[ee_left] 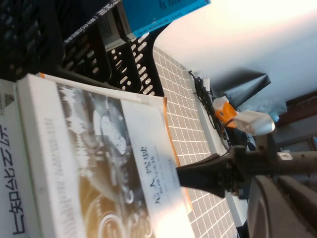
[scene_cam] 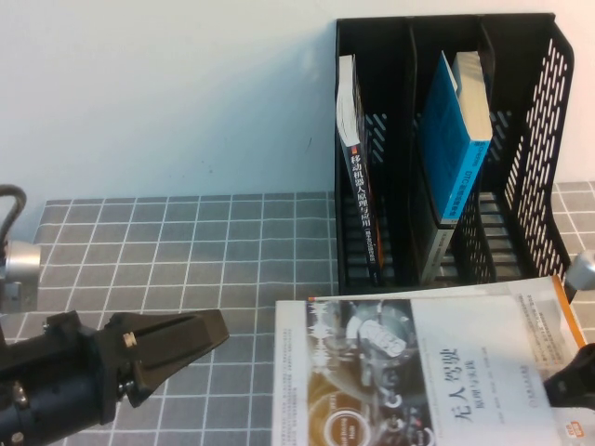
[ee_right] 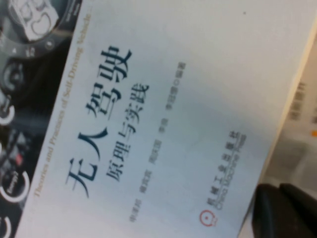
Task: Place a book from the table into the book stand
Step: Push book with right arm
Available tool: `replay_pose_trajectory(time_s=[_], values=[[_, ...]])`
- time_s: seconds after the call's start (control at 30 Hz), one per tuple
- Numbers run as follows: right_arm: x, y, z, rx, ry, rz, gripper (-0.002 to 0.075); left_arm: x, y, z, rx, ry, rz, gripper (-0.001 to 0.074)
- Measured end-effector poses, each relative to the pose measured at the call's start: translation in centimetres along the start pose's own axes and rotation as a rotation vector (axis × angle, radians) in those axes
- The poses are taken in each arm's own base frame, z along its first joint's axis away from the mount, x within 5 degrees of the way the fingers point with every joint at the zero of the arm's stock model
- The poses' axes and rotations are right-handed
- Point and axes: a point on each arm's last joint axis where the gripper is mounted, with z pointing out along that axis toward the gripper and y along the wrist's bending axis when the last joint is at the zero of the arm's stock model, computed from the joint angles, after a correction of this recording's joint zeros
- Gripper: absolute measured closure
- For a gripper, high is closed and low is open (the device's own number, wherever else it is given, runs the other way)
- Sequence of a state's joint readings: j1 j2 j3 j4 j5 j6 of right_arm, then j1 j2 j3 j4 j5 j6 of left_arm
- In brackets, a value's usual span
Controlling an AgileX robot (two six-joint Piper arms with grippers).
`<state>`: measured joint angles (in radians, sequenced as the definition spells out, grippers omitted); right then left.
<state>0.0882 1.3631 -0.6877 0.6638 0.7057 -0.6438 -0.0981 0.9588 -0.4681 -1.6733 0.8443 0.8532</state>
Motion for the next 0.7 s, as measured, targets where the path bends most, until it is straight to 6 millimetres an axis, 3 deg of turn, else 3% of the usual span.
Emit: replay_pose_trajectory(time_s=[0.17, 0.27, 0.37, 0.43, 0.53, 0.7], values=[[-0.3, 1.7, 1.7, -0.035, 0.005, -0.029, 0.0729, 0.1, 0.2, 0.4, 0.022, 0.036, -0.003, 0.0668], [-0.6, 2.1, 2.1, -0.032, -0.013, -0.035, 0.0729, 0.3, 0.7, 0.9, 0.048, 0.095, -0.041, 0.0505], [-0.6, 2.2, 2.1, -0.033, -0.016, -0.033, 0.0729, 0.3, 1.6, 1.7, 0.047, 0.145, -0.092, 0.0268], [-0.6, 2.2, 2.2, -0.033, -0.017, -0.039, 0.0729, 0.3, 2.7, 2.3, 0.025, 0.177, -0.131, 0.0153], [-0.6, 2.2, 2.2, -0.035, -0.017, -0.050, 0.0729, 0.2, 4.6, 3.0, -0.024, 0.215, -0.190, 0.0089], [-0.6, 2.2, 2.2, -0.034, -0.019, -0.055, 0.0729, -0.7, 7.8, 3.2, -0.085, 0.212, -0.273, 0.0080]])
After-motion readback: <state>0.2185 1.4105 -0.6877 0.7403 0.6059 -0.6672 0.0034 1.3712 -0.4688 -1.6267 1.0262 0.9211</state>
